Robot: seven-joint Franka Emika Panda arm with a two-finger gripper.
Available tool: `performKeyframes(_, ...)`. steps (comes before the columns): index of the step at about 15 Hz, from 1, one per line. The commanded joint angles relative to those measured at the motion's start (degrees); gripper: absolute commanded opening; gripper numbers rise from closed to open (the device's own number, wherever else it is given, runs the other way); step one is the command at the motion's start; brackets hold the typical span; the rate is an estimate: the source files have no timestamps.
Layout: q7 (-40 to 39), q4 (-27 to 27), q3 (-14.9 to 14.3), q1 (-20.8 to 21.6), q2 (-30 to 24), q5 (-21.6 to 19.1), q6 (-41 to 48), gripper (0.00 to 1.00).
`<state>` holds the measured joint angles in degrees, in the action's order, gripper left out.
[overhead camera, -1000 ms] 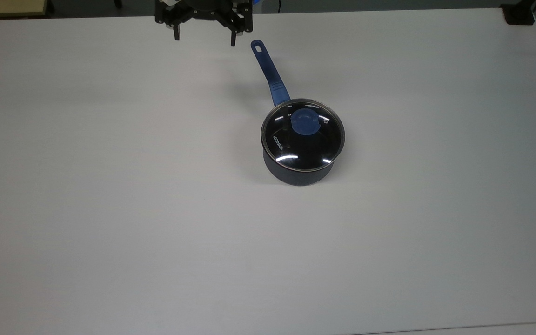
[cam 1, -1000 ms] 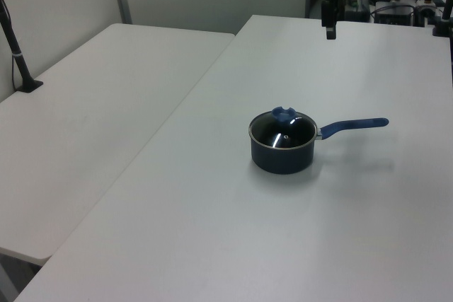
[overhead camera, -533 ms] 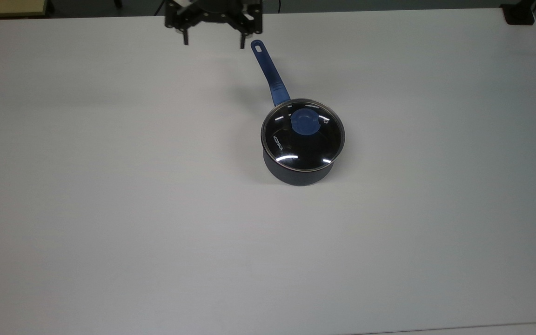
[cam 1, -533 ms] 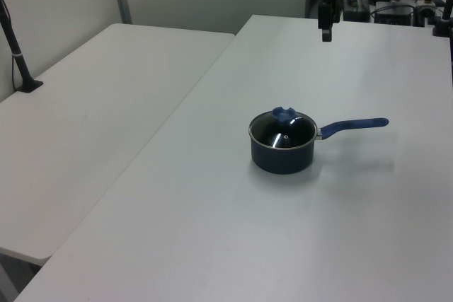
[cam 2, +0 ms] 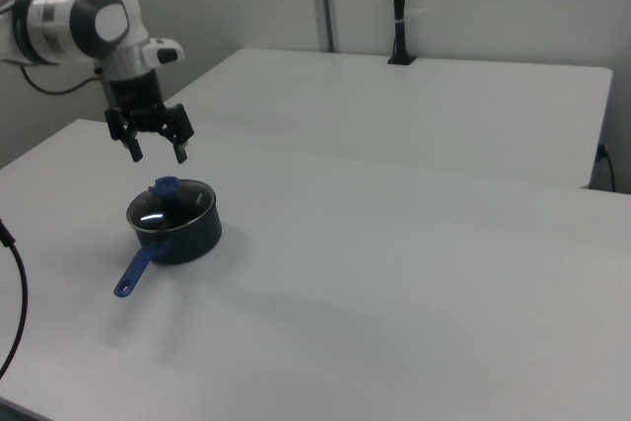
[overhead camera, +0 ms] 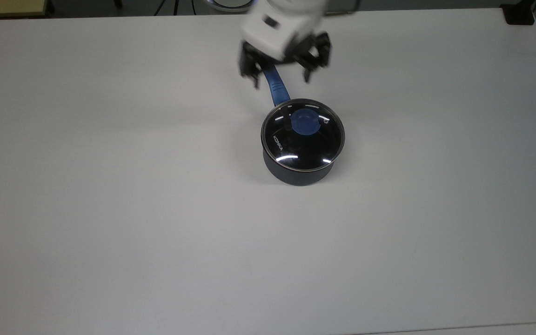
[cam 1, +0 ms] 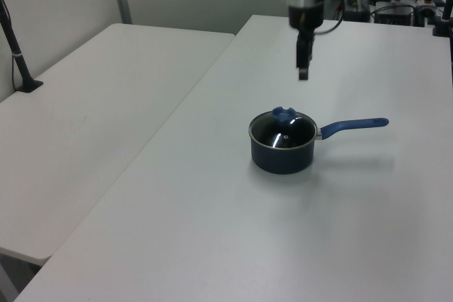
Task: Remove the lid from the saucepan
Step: 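Move the open gripper over the blue knob of the glass lid, then lower the gripper onto the blue lid knob and close on it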
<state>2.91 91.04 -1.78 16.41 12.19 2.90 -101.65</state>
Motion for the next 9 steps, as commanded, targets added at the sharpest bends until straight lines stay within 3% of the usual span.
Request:
performKeyframes(1,0.0,0.3,-0.8,2.6,3.7,-3.1,-6.3,1.0)
performKeyframes(7,0.2,0.3,-0.8,3.1,7.2,-3.3,-9.2,1.0)
performKeyframes(9,1.7,0.5,-0.8,3.0,7.3,-3.3,-9.2,0.93)
